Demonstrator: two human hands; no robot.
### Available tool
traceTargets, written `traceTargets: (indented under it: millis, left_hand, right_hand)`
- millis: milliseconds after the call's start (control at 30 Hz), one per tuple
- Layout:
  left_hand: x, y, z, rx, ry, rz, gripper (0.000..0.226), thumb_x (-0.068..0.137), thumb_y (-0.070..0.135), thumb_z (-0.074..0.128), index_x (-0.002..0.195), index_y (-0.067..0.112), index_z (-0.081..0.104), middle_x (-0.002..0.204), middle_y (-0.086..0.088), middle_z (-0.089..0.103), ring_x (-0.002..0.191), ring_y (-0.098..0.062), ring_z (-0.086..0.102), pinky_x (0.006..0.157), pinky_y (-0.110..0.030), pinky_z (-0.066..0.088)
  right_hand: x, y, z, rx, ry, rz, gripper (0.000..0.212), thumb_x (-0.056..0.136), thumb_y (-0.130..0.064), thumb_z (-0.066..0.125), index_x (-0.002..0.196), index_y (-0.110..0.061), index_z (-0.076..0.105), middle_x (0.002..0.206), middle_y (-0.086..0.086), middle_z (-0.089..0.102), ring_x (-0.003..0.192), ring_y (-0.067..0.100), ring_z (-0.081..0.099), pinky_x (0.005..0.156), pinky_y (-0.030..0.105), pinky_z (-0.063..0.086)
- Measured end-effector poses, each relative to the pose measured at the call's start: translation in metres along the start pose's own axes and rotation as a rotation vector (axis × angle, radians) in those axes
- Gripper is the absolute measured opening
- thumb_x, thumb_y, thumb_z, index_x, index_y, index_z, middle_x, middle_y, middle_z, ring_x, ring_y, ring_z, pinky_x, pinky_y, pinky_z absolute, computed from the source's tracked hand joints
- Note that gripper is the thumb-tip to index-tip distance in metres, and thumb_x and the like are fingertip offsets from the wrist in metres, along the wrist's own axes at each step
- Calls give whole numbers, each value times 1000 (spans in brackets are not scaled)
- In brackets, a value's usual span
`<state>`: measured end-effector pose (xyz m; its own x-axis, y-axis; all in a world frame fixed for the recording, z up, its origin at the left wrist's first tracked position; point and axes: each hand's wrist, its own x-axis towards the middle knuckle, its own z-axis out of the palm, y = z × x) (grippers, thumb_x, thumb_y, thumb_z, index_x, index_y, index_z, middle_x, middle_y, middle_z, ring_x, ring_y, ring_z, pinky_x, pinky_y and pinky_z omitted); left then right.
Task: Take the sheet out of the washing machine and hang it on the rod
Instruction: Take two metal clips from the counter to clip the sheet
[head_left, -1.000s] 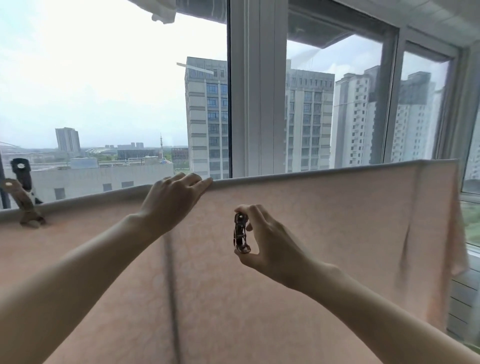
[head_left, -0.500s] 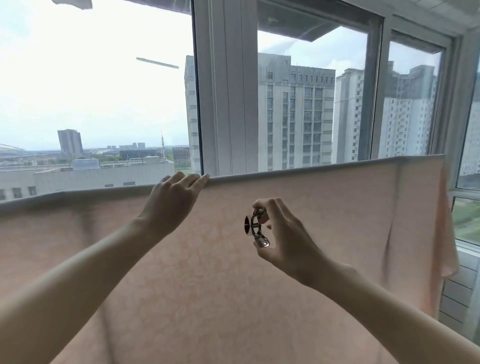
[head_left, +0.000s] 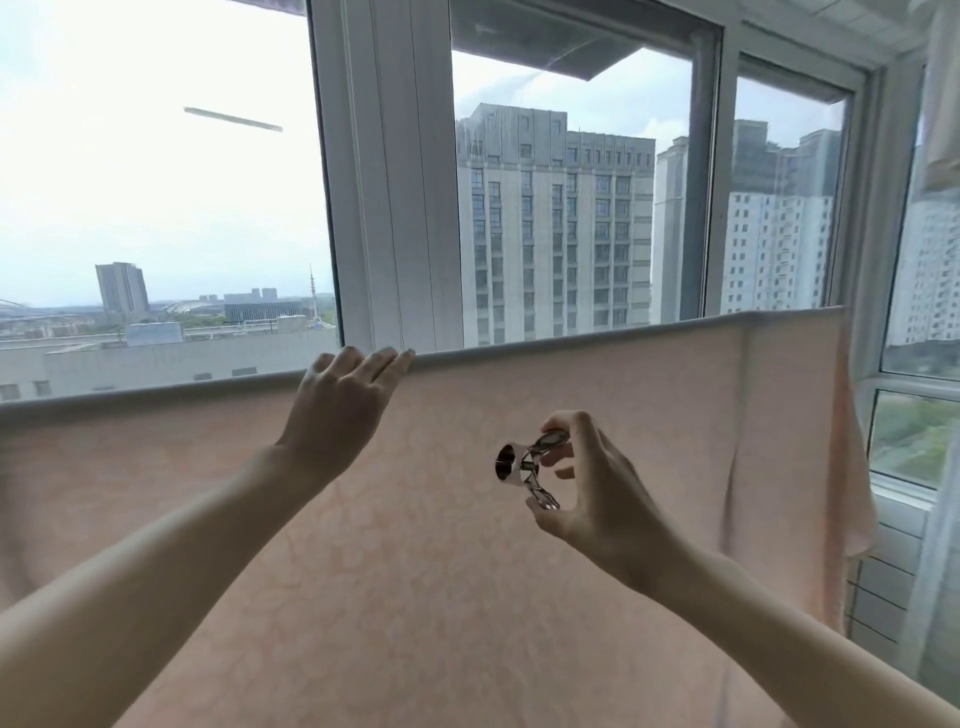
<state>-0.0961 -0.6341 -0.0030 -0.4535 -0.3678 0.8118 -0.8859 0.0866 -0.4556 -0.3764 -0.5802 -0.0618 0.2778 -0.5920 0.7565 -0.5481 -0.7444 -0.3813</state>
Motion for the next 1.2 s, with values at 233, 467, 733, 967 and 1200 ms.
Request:
traceTargets:
  millis: [233,467,733,967,1200]
  left_hand:
    - [31,37,26,-14,40,28,50,80,-7,69,128,4,60,113,-13,70,83,-31,67,70,-44,56]
    - [71,77,64,-31,78,94,55,77,-5,71,130,4,59,114,-15,69,86,-30,68,71,-43,58]
    - [113,124,101,-21,138,129,51,77,-2,69,127,5,61,114,-15,70,85,-30,68,70,-41,56]
    - [143,157,122,-9,144,147,48,78,0,68,126,6,63,113,-14,70,83,-29,69,68,-39,55]
    - [174,195,133,10,67,147,55,73,1,76,126,5,62,114,-17,70,84,-31,70,68,-42,57]
  right_hand:
    - [9,35,-8,-35,19,24,61,72,-23,79,115,-31,36,111,-13,51,100,0,53,85,31,51]
    - [38,78,-28,-105,38,34,63,73,-24,79,118,-34,36,113,-13,51,101,-1,53,86,31,50]
    - [61,130,-36,-154,67,64,63,72,-26,78,116,-37,34,112,-14,50,99,-2,53,82,28,50]
    - [68,164,-52,-196,91,92,62,72,-28,78,119,-32,37,114,-13,51,98,-2,53,81,28,50]
    - [57,195,-89,-210,114,108,61,73,-27,77,120,-31,38,114,-15,51,98,-4,52,80,27,50]
